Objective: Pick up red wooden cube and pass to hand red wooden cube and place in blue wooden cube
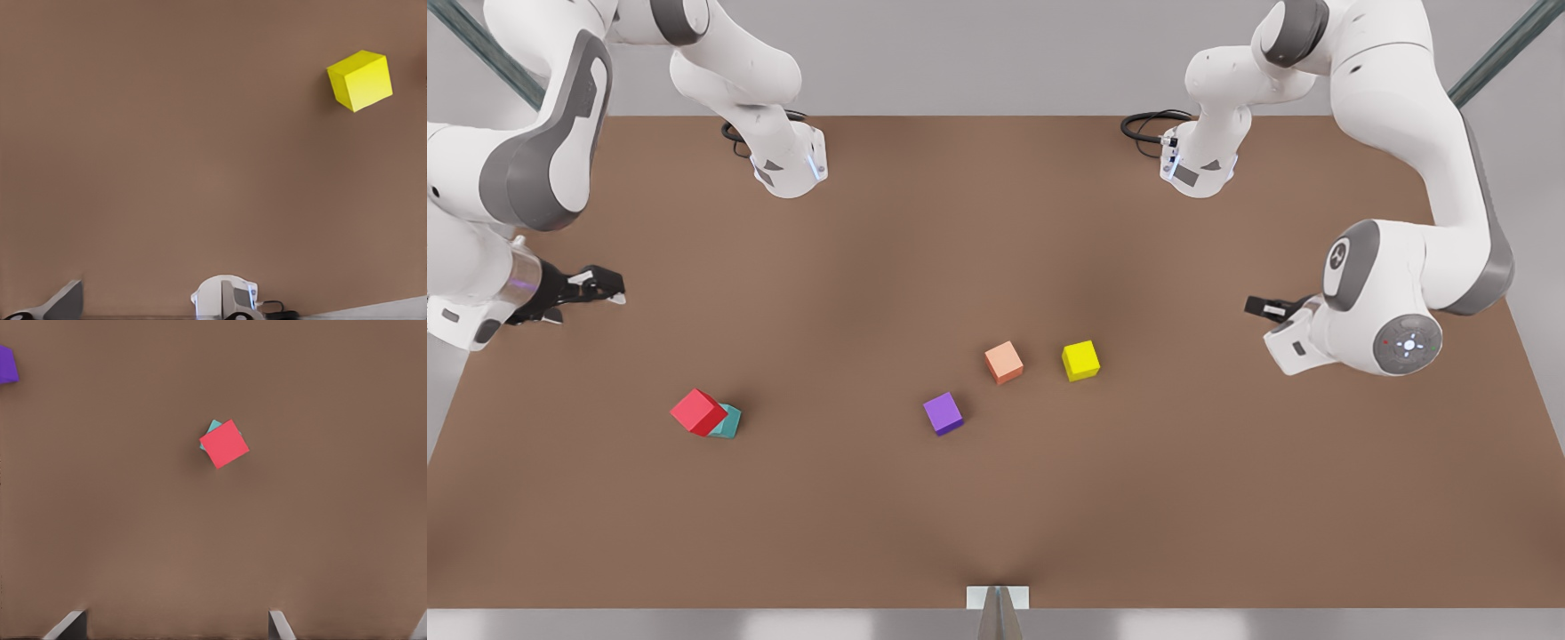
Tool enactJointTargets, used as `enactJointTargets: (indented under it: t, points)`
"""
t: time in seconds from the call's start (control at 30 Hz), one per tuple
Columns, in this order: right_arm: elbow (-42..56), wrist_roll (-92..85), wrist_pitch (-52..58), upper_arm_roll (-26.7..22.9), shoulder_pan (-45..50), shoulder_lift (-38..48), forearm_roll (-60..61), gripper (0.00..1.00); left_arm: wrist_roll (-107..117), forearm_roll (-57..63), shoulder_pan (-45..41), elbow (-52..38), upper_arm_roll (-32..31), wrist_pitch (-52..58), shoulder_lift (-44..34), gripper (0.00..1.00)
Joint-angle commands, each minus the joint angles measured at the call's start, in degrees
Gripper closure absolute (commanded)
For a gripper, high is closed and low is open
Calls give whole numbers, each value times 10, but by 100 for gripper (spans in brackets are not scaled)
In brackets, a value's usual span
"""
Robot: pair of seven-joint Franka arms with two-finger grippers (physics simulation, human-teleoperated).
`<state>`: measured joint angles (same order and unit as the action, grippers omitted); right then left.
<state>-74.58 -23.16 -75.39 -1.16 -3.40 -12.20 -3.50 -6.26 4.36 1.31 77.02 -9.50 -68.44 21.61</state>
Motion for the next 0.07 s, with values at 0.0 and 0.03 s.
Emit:
enactJointTargets:
  t: [0.0, 0.03]
  points:
    - [-29, 268, 39, 0, 1, 24, -3, 0, 1, -2, 0, -3, 0, 30, -1, 0]
    - [-31, 268, 38, 0, 1, 26, -3, 0, -1, -1, -1, -5, -1, 50, -4, 0]
